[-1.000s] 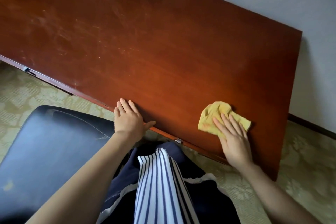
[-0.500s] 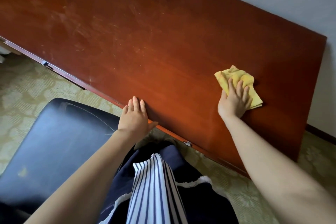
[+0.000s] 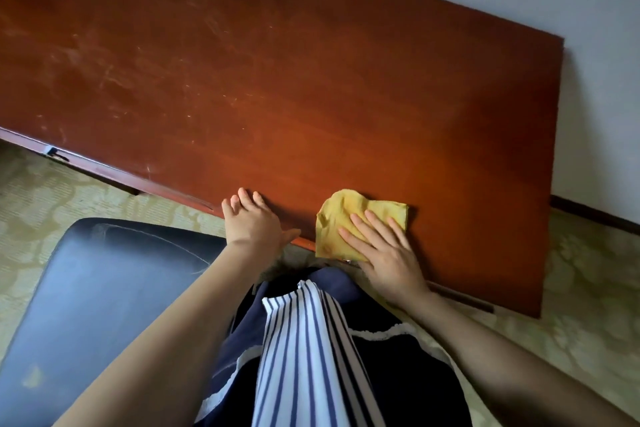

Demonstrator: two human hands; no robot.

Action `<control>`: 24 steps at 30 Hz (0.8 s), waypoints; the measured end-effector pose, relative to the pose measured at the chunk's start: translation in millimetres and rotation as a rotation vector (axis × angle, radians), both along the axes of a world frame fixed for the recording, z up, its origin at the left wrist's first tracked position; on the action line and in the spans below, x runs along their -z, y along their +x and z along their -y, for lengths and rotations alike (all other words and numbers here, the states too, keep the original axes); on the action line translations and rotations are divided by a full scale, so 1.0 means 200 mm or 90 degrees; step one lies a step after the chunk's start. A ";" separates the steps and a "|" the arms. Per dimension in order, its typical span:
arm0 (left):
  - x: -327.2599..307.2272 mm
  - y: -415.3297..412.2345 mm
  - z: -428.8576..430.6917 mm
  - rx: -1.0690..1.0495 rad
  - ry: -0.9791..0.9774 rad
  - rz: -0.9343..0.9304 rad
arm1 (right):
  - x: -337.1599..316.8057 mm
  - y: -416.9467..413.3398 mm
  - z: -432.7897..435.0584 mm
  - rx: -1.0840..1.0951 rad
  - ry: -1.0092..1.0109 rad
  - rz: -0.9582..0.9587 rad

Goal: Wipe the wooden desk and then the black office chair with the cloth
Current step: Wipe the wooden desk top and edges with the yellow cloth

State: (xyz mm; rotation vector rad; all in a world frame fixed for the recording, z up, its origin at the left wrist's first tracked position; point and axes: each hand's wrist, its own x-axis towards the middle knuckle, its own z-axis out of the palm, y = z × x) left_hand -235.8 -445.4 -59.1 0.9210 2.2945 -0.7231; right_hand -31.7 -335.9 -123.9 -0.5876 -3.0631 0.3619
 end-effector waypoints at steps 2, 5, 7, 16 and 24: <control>0.00 0.01 -0.02 0.004 -0.013 -0.006 | -0.02 0.13 -0.01 0.017 0.013 0.024; -0.01 0.02 -0.04 0.022 -0.036 -0.012 | -0.03 0.34 -0.01 0.130 -0.030 0.060; -0.01 0.02 -0.05 0.029 -0.039 -0.015 | -0.04 0.47 0.01 0.257 -0.074 0.046; 0.00 0.02 0.01 0.062 0.020 -0.029 | -0.08 0.51 -0.20 0.754 -0.067 0.011; 0.02 -0.03 0.10 0.047 0.160 0.021 | -0.12 0.01 -0.27 0.873 -0.186 0.046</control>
